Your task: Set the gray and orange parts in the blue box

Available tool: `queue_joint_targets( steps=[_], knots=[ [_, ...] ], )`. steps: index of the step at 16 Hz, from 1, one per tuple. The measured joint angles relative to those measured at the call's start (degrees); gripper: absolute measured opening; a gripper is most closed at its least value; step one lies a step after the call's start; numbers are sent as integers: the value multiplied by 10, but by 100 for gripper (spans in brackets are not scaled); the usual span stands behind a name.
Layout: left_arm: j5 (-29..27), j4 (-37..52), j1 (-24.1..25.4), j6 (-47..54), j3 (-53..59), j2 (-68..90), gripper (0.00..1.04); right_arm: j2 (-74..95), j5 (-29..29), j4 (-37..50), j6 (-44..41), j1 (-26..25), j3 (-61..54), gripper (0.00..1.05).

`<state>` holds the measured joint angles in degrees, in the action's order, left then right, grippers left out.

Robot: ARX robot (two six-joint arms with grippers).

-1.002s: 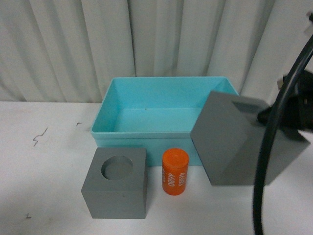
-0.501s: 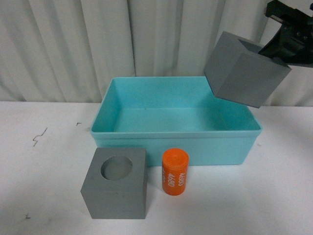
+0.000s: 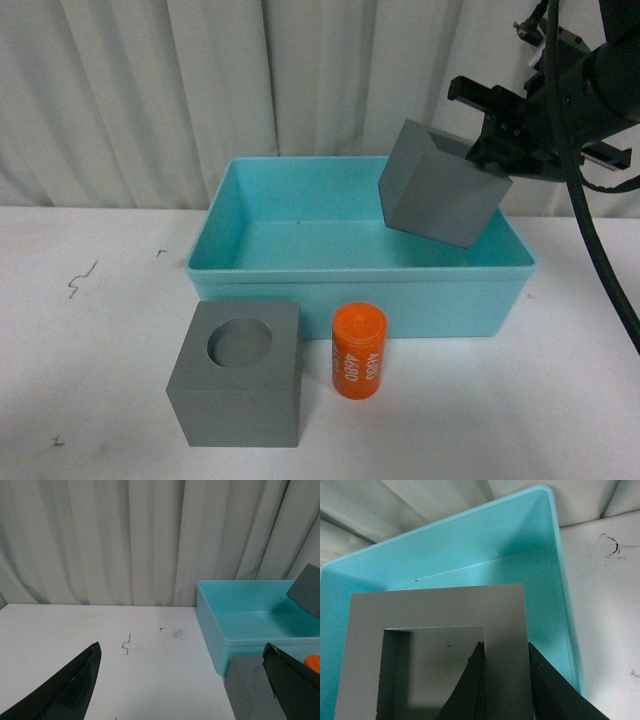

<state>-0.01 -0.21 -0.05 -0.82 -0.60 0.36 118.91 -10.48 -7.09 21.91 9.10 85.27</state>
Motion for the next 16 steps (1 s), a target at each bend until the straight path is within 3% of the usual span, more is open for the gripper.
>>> queue_joint_targets(
  steps=[5,12,14,16],
  knots=[
    [0,0,0,0,0,0,98,9,70,-23,-12,3,-4,22],
    [0,0,0,0,0,0,98,-35,67,16,-12,3,-34,79],
    [0,0,0,0,0,0,98,-93,55,64,-12,8,-63,97],
    [0,0,0,0,0,0,98,-178,49,129,-18,12,-112,97]
  ],
)
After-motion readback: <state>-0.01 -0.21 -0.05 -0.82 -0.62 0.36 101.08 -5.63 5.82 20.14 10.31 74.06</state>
